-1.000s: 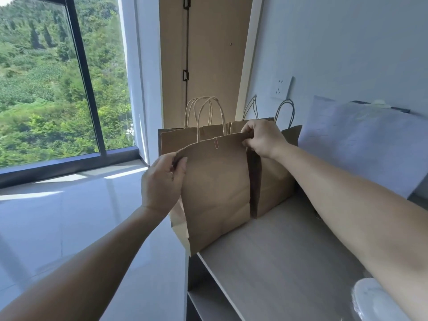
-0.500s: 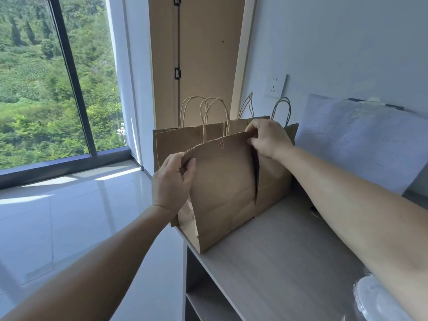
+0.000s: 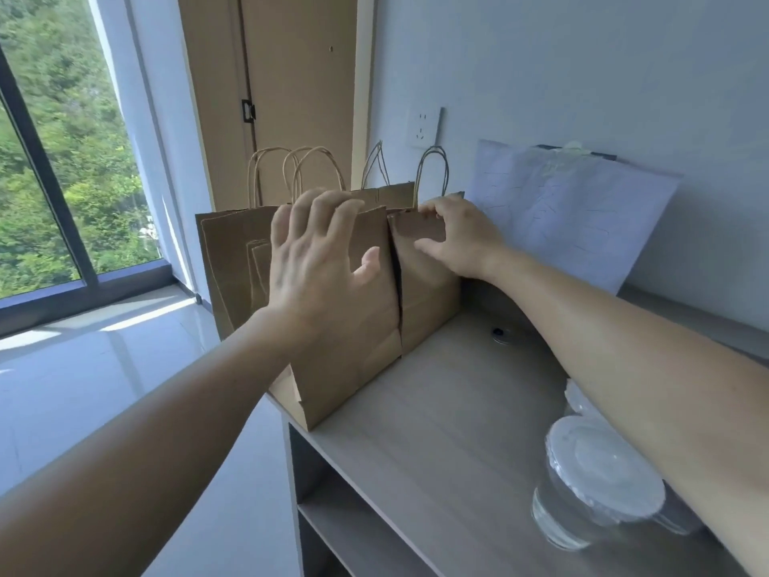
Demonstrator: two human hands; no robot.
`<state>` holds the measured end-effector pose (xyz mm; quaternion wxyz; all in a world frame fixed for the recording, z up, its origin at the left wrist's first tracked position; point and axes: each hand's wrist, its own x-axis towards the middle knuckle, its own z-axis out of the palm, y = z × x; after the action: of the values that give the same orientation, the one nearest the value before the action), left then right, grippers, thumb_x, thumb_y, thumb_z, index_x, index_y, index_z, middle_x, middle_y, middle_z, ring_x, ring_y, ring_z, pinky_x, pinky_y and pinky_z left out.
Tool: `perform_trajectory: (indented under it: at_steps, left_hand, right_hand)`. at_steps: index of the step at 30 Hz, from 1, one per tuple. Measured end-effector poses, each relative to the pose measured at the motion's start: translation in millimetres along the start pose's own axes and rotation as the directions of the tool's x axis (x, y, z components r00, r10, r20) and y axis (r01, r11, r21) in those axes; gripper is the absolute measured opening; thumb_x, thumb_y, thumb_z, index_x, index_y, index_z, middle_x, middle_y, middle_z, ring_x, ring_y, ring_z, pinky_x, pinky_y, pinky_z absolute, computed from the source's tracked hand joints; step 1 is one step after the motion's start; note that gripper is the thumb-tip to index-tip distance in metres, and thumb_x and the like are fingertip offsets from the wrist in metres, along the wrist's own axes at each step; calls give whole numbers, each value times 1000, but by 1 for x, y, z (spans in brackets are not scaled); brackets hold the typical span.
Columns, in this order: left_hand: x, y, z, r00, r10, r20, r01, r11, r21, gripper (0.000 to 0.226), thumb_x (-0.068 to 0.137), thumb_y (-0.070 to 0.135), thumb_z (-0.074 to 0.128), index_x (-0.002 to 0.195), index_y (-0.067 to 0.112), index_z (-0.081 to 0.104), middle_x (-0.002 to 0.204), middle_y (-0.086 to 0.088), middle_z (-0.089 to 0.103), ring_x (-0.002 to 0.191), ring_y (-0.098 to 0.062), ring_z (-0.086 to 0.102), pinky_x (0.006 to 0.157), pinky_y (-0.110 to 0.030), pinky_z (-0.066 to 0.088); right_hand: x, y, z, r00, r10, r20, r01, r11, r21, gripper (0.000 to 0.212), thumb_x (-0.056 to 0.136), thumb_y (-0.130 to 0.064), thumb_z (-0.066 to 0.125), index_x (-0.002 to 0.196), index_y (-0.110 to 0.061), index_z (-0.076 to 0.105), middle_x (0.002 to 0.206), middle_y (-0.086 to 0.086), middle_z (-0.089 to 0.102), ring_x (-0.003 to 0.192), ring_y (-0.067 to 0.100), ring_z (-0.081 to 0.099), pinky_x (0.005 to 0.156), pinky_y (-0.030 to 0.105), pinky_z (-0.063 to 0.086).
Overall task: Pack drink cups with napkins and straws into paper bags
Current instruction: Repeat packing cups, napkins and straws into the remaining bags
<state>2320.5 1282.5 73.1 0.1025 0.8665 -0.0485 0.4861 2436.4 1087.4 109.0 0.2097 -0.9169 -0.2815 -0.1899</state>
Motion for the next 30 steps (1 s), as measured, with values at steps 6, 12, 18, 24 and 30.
perform_trajectory:
  at_steps: [6, 12, 18, 24, 30]
  left_hand:
    - [0, 77, 13, 890, -27, 456, 24, 1000, 13, 62, 89, 50, 55, 144, 22, 42, 151, -1, 38, 144, -23, 20, 115, -45, 15]
    - [-6, 190, 3, 826, 15, 563, 17, 999, -51, 59, 90, 50, 54, 141, 21, 43, 150, -6, 39, 141, -28, 27, 112, -45, 24]
    - [-33, 329, -5, 789, 166, 592, -78, 982, -171, 65, 89, 52, 54, 146, 22, 39, 151, -5, 39, 140, -28, 31, 113, -45, 25]
    - [-70, 455, 0, 703, 298, 646, -143, 949, -282, 65, 88, 53, 56, 144, 24, 41, 145, -5, 43, 137, -27, 34, 109, -45, 29]
    - [-96, 554, 16, 605, 450, 657, -235, 889, -393, 70, 87, 56, 55, 146, 23, 38, 149, -5, 40, 139, -28, 33, 110, -45, 28]
  right_hand:
    - [-84, 40, -79, 974, 176, 145, -158, 979, -126, 63, 88, -43, 67, 142, -20, 44, 148, 3, 40, 134, 22, 41, 107, 37, 36]
    - [-195, 85, -150, 945, 306, 114, -283, 941, -184, 63, 87, -43, 70, 140, -17, 47, 146, 6, 43, 131, 24, 45, 107, 37, 38]
    - [-316, 123, -216, 912, 408, 39, -393, 896, -207, 66, 84, -46, 72, 140, -19, 49, 141, 7, 46, 130, 25, 44, 105, 36, 39]
    - [-431, 162, -263, 840, 543, 7, -528, 820, -221, 64, 86, -44, 71, 140, -17, 49, 143, 9, 45, 132, 25, 42, 107, 37, 37]
    - [-514, 204, -284, 745, 667, -14, -654, 725, -216, 66, 87, -46, 68, 143, -19, 45, 149, 6, 38, 137, 23, 37, 107, 37, 37]
